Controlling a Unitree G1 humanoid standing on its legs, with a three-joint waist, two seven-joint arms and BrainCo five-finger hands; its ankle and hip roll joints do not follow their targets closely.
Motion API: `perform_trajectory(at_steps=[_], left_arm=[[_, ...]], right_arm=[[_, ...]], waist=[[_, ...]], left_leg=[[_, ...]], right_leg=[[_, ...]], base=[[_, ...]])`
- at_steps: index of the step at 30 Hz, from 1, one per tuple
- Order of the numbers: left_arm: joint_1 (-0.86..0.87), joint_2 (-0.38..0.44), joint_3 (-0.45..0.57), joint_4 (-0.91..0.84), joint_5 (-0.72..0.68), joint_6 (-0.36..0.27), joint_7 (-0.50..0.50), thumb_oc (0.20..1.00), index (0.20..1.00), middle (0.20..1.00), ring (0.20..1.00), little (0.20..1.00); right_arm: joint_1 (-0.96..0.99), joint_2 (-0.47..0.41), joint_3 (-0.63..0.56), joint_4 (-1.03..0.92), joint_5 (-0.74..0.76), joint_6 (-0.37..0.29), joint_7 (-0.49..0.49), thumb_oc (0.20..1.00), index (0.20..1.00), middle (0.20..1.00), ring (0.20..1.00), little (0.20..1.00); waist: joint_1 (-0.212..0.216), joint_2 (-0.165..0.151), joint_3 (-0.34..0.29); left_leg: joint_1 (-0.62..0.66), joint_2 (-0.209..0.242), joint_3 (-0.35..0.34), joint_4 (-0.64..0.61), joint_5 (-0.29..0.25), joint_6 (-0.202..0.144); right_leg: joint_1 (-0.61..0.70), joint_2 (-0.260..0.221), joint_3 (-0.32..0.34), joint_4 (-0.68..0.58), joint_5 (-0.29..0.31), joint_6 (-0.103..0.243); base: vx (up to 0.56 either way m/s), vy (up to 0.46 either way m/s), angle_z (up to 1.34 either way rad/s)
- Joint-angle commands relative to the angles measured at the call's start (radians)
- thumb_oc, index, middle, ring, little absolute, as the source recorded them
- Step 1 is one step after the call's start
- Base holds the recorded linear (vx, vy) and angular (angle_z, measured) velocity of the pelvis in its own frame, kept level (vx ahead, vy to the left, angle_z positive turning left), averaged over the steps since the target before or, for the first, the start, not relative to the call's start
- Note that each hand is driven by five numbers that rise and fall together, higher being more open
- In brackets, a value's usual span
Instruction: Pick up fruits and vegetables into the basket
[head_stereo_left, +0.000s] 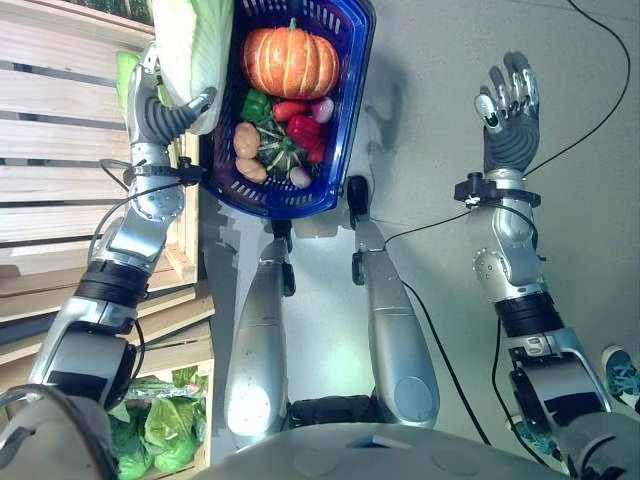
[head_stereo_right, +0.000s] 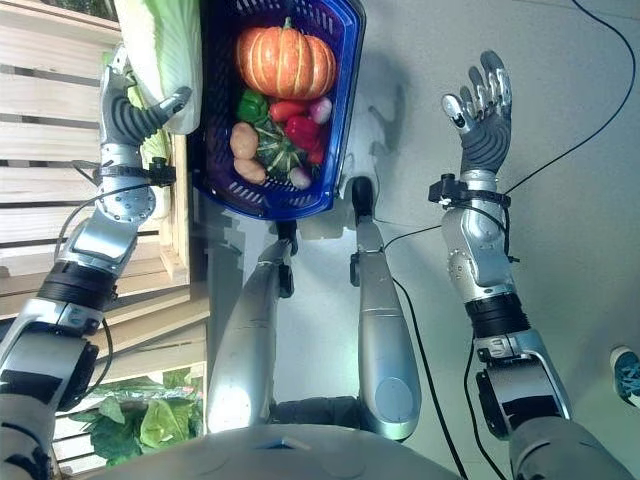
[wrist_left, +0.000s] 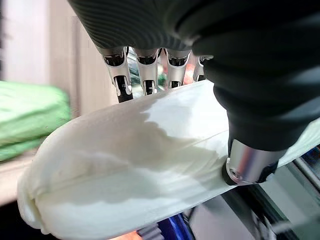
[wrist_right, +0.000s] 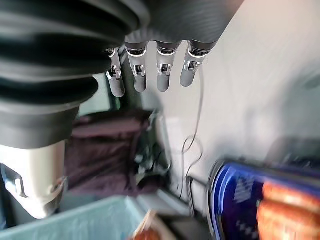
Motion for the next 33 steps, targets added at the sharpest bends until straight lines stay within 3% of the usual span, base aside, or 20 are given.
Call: perform_trajectory(at_steps=[1, 11, 18, 25, 33], left_arm=[[0.025, 0.024, 0.017, -0.126, 0.031, -0.007, -0.065, 0.2, 0.2, 0.2, 0.2, 0.2], [0.007, 0.036, -0.063, -0.192, 0.027, 0.051, -0.245, 0.2, 0.2, 0.2, 0.2, 0.2], [-0.014, 0.059, -0.165, -0.192, 0.006, 0.012, -0.314, 0.2, 0.2, 0.2, 0.2, 0.2], [-0.033, 0.073, -0.241, -0.211, -0.027, -0.074, -0.373, 0.2, 0.2, 0.2, 0.2, 0.2], [-0.066, 0.082, -0.293, -0.223, -0.043, -0.1, -0.412, 0.2, 0.2, 0.2, 0.2, 0.2]], right_arm=[[0.056, -0.006, 0.004, -0.141, -0.028, 0.007, 0.063, 1.0, 1.0, 1.0, 1.0, 1.0], [0.028, -0.028, 0.07, -0.224, 0.05, 0.108, 0.173, 1.0, 1.0, 1.0, 1.0, 1.0], [0.01, -0.058, 0.147, -0.218, 0.203, 0.191, 0.243, 1.0, 1.0, 1.0, 1.0, 1.0], [-0.01, -0.088, 0.212, -0.221, 0.29, 0.228, 0.294, 1.0, 1.0, 1.0, 1.0, 1.0], [-0.04, -0.107, 0.26, -0.228, 0.341, 0.258, 0.32, 1.0, 1.0, 1.0, 1.0, 1.0]], waist=[[-0.007, 0.054, -0.038], [-0.005, 0.053, -0.038], [-0.001, 0.048, -0.038], [0.004, 0.043, -0.038], [0.007, 0.04, -0.038]], left_leg=[[0.02, -0.033, -0.005, -0.127, 0.06, -0.007], [0.015, -0.03, 0.004, -0.138, 0.073, -0.007], [0.017, -0.021, 0.013, -0.141, 0.073, -0.009], [0.009, -0.019, 0.017, -0.141, 0.076, -0.01], [0.005, -0.018, 0.017, -0.139, 0.078, -0.01]], right_leg=[[0.086, 0.052, -0.079, 0.065, -0.167, 0.025], [0.081, 0.051, -0.084, 0.056, -0.153, 0.031], [0.081, 0.047, -0.09, 0.056, -0.152, 0.036], [0.071, 0.046, -0.095, 0.057, -0.146, 0.039], [0.066, 0.046, -0.097, 0.057, -0.142, 0.041]], base=[[0.0, 0.0, 0.0], [0.0, 0.0, 0.0], [0.0, 0.0, 0.0], [0.0, 0.0, 0.0], [0.0, 0.0, 0.0]])
